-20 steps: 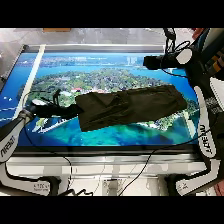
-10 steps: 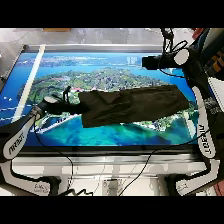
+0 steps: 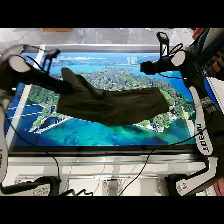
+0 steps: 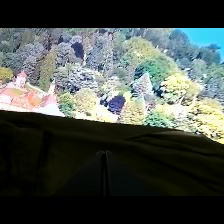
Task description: Fold the clothes and pants, and hang the long-sleeved shirts on hangers.
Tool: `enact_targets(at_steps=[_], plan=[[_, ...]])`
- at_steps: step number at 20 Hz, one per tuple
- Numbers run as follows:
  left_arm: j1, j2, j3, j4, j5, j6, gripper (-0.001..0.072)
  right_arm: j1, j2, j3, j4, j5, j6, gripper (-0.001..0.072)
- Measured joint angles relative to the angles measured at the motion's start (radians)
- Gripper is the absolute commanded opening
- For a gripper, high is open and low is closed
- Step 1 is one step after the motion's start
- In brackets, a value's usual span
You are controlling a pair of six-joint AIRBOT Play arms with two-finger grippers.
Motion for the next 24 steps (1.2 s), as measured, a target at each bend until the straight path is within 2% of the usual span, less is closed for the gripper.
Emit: enact_targets(at_steps=[6,17,21,24], plan=[[-0.049,0.093,0.063,0.039,-0.039,-0.041,0.0016,0.097,-0.07,-0.026,0.127,0.042,0.0,0.0032],[-0.108,0.053,0.072,-0.022,0.063,-0.048,0.0017,0.427,-0.245,-0.058,0.272,-0.122,0.018,0.0032],[-0.126,-0.007,0.072,-0.119,0.124,-0.048,0.0017,0.406,-0.254,-0.058,0.276,-0.112,0.039,0.0033],[-0.168,-0.085,0.073,-0.234,0.189,-0.048,0.0017,0.302,-0.24,-0.058,0.206,-0.058,0.072,0.0034]])
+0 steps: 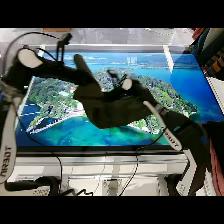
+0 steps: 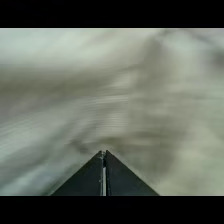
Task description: Fold the clothes and pants, and hang the long-sleeved shirts on hangers.
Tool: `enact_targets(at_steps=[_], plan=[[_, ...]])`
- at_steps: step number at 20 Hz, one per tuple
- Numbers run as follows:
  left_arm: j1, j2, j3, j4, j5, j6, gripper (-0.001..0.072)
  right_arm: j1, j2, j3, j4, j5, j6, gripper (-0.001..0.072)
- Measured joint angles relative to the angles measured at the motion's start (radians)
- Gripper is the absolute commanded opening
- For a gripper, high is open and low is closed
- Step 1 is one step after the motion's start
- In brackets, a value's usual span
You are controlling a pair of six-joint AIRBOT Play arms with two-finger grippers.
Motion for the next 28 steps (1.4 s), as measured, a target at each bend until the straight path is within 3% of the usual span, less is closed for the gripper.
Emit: enact_targets(at_steps=[4,11,12,13,14,19,23,26,27,28], plan=[[-0.121,-0.138,0.0,-0.158,0.144,0.003,0.0016,-0.205,0.065,0.0,-0.064,0.1,0.026,0.0034],[-0.401,-0.37,0.041,-0.513,0.573,0.103,0.0018,-0.46,0.219,0.0,-0.092,0.179,0.036,0.0034],[-0.433,-0.397,0.064,-0.543,0.621,0.111,0.012,-0.474,0.233,0.0,-0.095,0.179,0.036,0.0034],[-0.459,-0.419,0.086,-0.567,0.66,0.121,0.0529,-0.484,0.243,0.0,-0.095,0.185,0.036,0.0034],[-0.48,-0.438,0.107,-0.587,0.694,0.135,0.0703,-0.491,0.25,0.0,-0.095,0.187,0.036,0.0033],[-0.502,-0.475,0.149,-0.62,0.745,0.179,0.0713,-0.509,0.266,0.0,-0.158,0.169,-0.023,0.0032],[-0.447,-0.479,0.157,-0.627,0.652,0.189,0.0712,-0.552,0.243,0.0,-0.259,0.162,-0.122,0.003],[-0.389,-0.472,0.159,-0.632,0.538,0.192,0.071,-0.64,0.187,-0.003,-0.251,0.246,-0.17,0.0033],[-0.373,-0.47,0.159,-0.64,0.506,0.192,0.071,-0.674,0.163,-0.003,-0.22,0.294,-0.185,0.0159],[-0.357,-0.468,0.159,-0.65,0.468,0.192,0.071,-0.71,0.137,-0.004,-0.175,0.348,-0.198,0.0411]])
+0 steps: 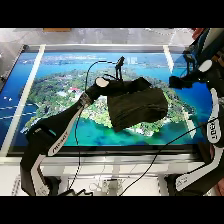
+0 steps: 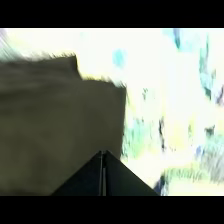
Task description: Fold the clothes and pants, and hang the long-sleeved shirts on hangers.
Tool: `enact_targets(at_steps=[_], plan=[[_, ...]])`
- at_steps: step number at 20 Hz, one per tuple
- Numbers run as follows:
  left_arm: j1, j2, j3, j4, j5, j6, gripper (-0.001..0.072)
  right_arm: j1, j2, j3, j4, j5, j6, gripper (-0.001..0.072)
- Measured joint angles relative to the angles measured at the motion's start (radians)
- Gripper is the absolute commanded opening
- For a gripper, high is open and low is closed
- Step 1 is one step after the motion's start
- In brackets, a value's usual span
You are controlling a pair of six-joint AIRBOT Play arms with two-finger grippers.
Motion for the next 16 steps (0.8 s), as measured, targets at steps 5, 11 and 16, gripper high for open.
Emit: enact_targets(at_steps=[5,11,16], plan=[[0.043,0.003,0.0,-0.051,-0.084,0.0,0.071,-0.089,-0.085,-0.006,0.141,0.105,-0.002,0.0634],[0.054,0.004,0.0,-0.066,-0.11,0.0,0.0709,-0.054,-0.167,-0.008,0.181,0.049,-0.003,0.0674],[0.06,0.004,0.0,-0.048,-0.111,0.003,0.07,-0.014,-0.249,-0.007,0.21,0.035,-0.017,0.07]])
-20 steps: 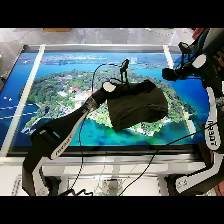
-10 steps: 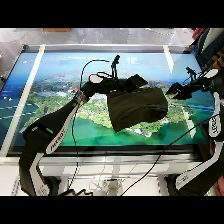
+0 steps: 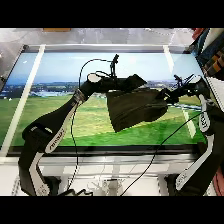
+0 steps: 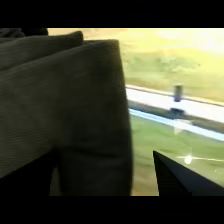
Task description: Fold the clothes and pants, and hang the long-sleeved shirts on hangers.
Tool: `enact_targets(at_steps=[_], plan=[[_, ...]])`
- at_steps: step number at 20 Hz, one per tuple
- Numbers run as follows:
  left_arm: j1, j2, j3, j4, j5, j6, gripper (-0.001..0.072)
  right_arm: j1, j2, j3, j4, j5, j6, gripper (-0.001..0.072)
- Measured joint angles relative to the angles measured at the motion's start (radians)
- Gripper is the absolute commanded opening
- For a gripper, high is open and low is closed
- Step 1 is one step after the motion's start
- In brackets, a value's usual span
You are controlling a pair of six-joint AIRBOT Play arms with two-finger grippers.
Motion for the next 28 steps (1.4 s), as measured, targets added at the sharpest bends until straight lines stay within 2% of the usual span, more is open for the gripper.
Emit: enact_targets(at_steps=[5,6,8,9,10,11,12,16,20,22,23,25,28], plan=[[0.011,-0.001,0.0,0.013,-0.003,0.05,0.0699,0.077,-0.051,0.0,0.087,0.019,-0.06,0.0686],[0.016,-0.001,0.0,0.017,-0.004,0.068,0.0699,0.098,-0.058,0.0,0.107,0.021,-0.069,0.0614],[0.032,0.0,0.0,0.039,-0.006,0.101,0.0697,0.138,-0.068,-0.002,0.132,0.023,-0.082,0.0244],[0.045,0.002,0.0,0.063,-0.006,0.113,0.0694,0.157,-0.075,-0.004,0.162,0.021,-0.088,0.0083],[0.06,0.005,0.0,0.094,-0.005,0.12,0.0648,0.176,-0.074,-0.003,0.19,0.023,-0.099,0.0034],[0.076,0.012,0.0,0.125,-0.005,0.126,0.0566,0.193,-0.074,-0.002,0.225,0.03,-0.114,0.0034],[0.097,0.019,0.0,0.165,-0.005,0.132,0.053,0.209,-0.074,-0.002,0.262,0.043,-0.132,0.0034],[0.185,0.08,0.0,0.323,-0.023,0.142,0.053,0.234,-0.045,0.027,0.375,0.071,-0.195,0.0033],[0.259,0.183,0.0,0.496,-0.063,0.146,0.053,0.195,0.032,0.117,0.422,0.082,-0.207,0.0033],[0.282,0.248,0.0,0.589,-0.088,0.146,0.0507,0.149,0.087,0.172,0.43,0.088,-0.176,0.0033],[0.288,0.282,0.0,0.645,-0.105,0.146,0.0457,0.117,0.121,0.196,0.432,0.087,-0.151,0.0034],[0.298,0.35,0.0,0.745,-0.122,0.146,0.0415,0.041,0.196,0.225,0.432,0.08,-0.101,0.0034],[0.303,0.448,0.0,0.854,-0.139,0.146,0.0414,-0.102,0.322,0.245,0.403,0.078,-0.009,0.0033]])
